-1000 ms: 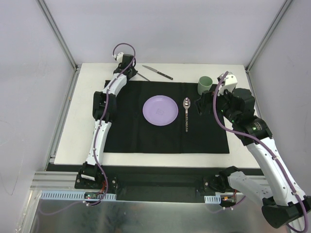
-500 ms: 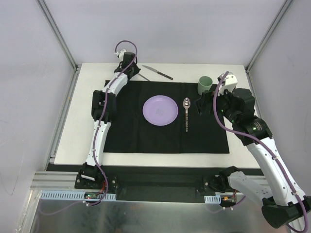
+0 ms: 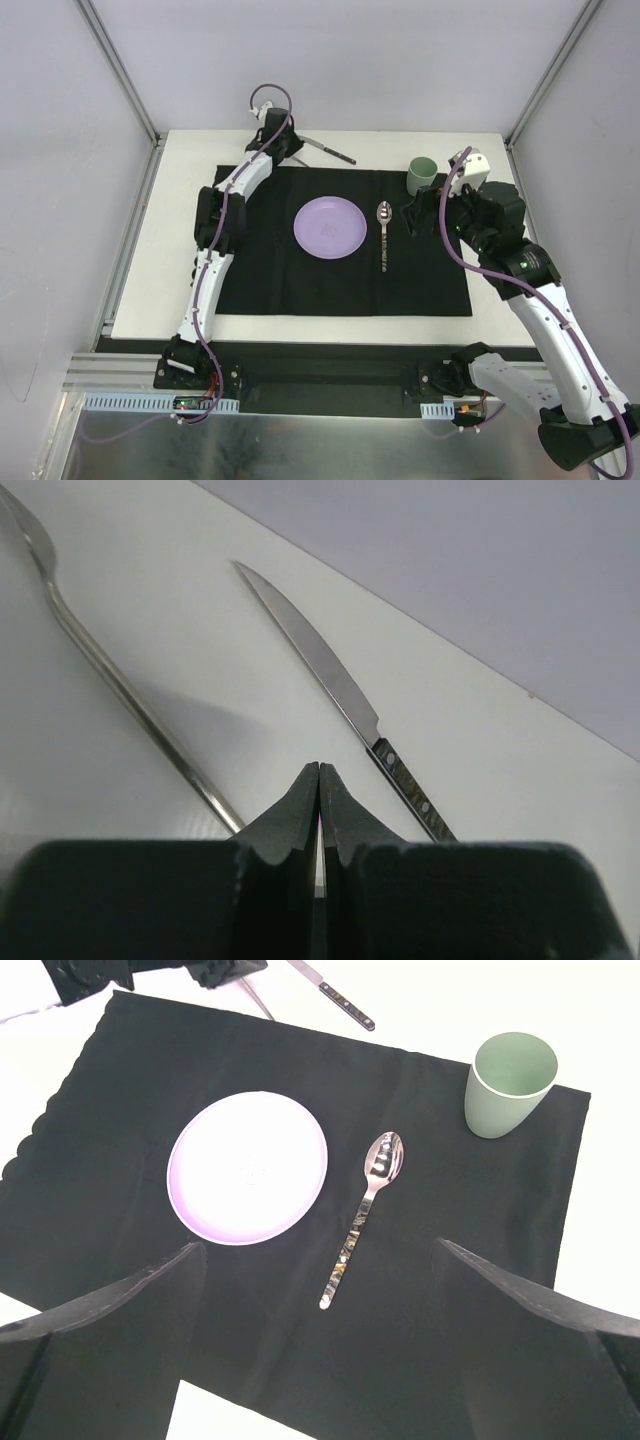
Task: Set the dinner table for one person
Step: Move the fork to the center of the board.
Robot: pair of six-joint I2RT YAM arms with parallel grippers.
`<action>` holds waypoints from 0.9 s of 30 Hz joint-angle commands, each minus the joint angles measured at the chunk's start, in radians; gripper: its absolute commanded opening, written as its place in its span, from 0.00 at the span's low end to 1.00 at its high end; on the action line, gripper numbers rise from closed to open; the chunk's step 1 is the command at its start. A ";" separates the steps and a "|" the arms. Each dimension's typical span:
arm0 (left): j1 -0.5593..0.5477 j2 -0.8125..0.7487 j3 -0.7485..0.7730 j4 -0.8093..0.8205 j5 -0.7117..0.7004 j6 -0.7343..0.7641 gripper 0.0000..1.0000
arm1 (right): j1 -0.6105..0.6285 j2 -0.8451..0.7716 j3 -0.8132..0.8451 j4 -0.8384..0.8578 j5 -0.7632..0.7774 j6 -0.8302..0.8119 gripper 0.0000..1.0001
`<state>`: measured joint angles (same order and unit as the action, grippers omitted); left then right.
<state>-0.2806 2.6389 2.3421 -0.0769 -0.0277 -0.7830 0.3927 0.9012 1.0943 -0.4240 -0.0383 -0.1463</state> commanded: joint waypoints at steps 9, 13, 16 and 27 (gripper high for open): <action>-0.037 0.029 -0.007 -0.017 -0.029 -0.075 0.00 | -0.008 -0.041 0.021 0.005 0.012 0.011 0.98; -0.038 0.023 -0.020 -0.047 -0.052 -0.075 0.00 | -0.006 -0.045 0.021 0.004 0.017 0.011 0.99; -0.038 0.006 -0.032 -0.084 -0.086 -0.064 0.00 | -0.008 -0.045 0.021 0.005 0.017 0.011 0.98; -0.019 -0.043 -0.053 -0.181 -0.147 -0.018 0.00 | -0.009 -0.050 0.021 0.005 0.014 0.017 0.99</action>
<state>-0.3126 2.6701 2.3188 -0.1623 -0.1226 -0.8421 0.3904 0.8730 1.0943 -0.4244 -0.0338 -0.1444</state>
